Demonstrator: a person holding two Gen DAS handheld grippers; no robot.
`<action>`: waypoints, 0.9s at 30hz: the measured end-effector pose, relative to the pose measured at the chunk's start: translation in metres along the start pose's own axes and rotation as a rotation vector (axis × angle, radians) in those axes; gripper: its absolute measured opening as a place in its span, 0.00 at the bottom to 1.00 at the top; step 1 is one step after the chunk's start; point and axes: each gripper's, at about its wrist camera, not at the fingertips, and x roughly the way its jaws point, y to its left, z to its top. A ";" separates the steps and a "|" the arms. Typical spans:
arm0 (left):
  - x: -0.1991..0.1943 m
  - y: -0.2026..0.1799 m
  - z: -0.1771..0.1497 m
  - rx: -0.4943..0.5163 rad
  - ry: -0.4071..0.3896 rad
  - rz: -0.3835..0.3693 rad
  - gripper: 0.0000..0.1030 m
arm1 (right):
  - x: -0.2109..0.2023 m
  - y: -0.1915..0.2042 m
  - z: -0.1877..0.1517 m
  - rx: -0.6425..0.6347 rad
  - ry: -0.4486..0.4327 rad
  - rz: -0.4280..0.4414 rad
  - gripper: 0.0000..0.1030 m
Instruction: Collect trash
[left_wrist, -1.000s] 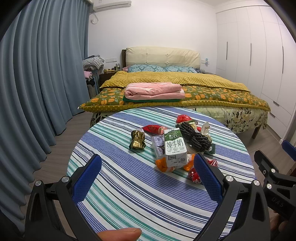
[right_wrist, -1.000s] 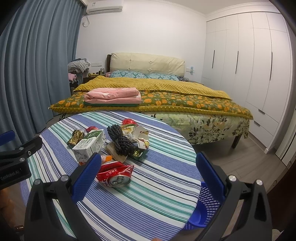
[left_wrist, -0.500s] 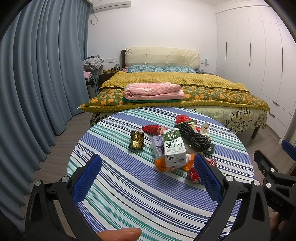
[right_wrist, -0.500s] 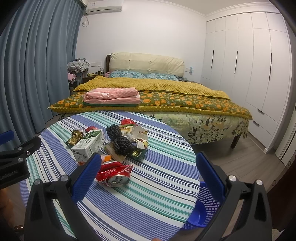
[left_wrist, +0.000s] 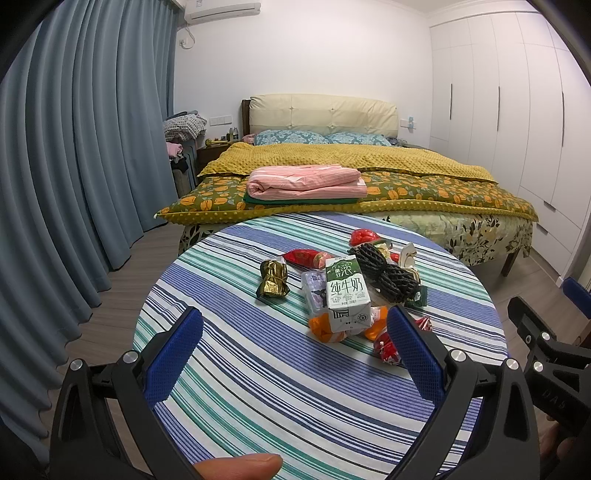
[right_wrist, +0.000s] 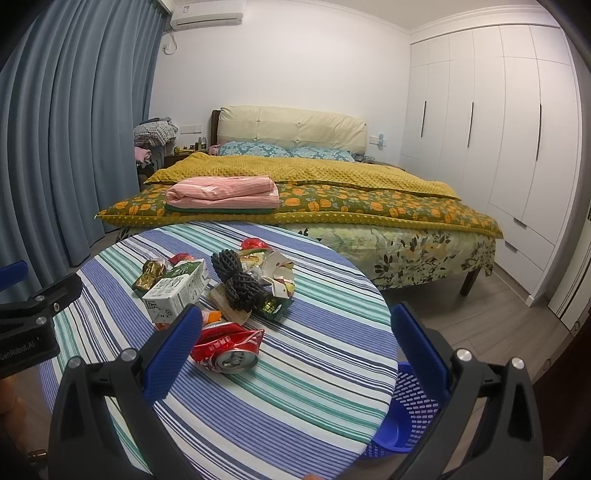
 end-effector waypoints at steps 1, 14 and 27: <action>0.000 0.000 0.000 0.000 0.000 0.000 0.96 | 0.000 -0.001 0.000 0.000 0.000 0.000 0.95; 0.000 0.000 0.000 -0.001 -0.002 0.000 0.96 | 0.000 -0.001 0.000 0.007 -0.002 0.001 0.95; 0.000 0.000 0.000 -0.002 -0.002 0.000 0.96 | 0.000 -0.001 -0.001 0.009 -0.004 0.002 0.95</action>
